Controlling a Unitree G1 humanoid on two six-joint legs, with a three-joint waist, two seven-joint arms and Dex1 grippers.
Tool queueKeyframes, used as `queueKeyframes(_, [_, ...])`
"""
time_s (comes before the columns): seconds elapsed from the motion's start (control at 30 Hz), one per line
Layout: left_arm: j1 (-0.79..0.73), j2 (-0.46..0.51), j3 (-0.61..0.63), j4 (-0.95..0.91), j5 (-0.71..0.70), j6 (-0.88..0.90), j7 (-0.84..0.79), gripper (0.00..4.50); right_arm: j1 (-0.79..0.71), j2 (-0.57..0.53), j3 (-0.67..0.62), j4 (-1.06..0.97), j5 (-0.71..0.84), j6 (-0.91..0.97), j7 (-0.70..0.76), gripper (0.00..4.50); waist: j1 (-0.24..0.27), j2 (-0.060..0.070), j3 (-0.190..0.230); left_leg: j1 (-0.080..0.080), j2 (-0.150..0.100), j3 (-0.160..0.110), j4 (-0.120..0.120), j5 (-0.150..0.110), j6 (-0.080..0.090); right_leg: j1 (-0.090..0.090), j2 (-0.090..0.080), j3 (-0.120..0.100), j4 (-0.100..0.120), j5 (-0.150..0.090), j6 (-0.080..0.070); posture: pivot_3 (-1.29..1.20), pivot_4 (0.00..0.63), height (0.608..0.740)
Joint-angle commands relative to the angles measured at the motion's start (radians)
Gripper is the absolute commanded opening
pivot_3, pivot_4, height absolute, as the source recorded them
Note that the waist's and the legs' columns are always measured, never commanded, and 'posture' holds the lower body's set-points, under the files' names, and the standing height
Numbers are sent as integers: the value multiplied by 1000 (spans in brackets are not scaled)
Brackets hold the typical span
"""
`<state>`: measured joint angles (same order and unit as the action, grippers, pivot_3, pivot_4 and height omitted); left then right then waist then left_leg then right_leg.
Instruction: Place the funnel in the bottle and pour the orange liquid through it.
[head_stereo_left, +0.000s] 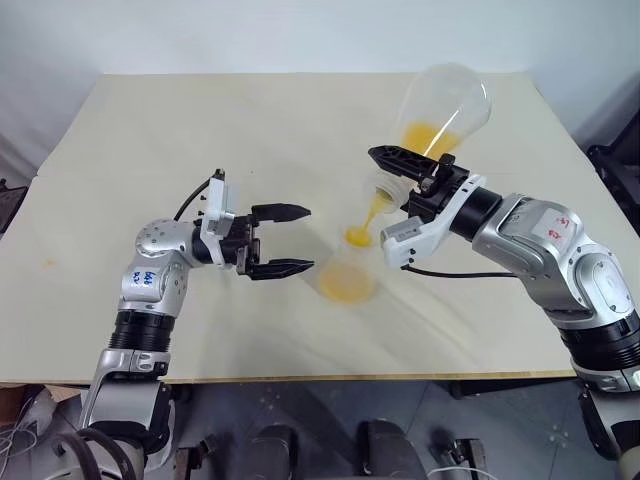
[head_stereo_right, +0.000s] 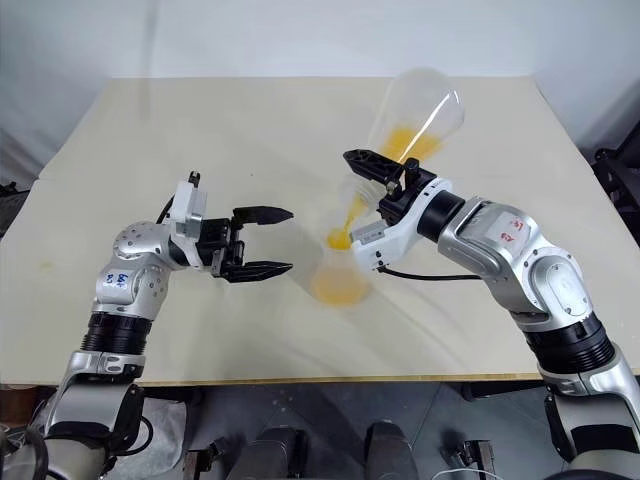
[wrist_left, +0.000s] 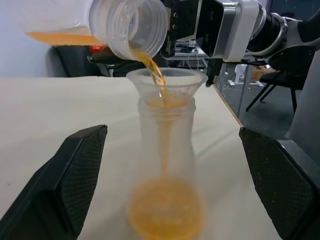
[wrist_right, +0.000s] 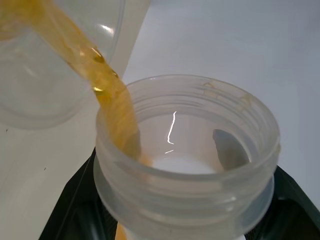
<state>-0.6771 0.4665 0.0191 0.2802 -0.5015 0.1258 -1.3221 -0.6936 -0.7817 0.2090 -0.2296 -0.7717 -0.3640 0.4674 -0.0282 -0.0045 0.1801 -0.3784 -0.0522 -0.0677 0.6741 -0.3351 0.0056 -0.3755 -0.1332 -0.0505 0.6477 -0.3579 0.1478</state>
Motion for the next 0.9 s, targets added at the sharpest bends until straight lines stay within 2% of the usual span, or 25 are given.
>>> queueKeyframes(0.03, [2,6,1,-42,2,3,3,4500,-23,4,-31,-19,-2,-6,-25,2481,0,0,0,0,0,0,0,0,0,0,0,0,0,0,0,0,150,740])
queueKeyframes(0.9, [19,30,13,-75,-3,34,0,4500,-24,9,-36,-14,-17,-9,-26,2481,0,0,0,0,0,0,0,0,0,0,0,0,0,0,0,0,150,740])
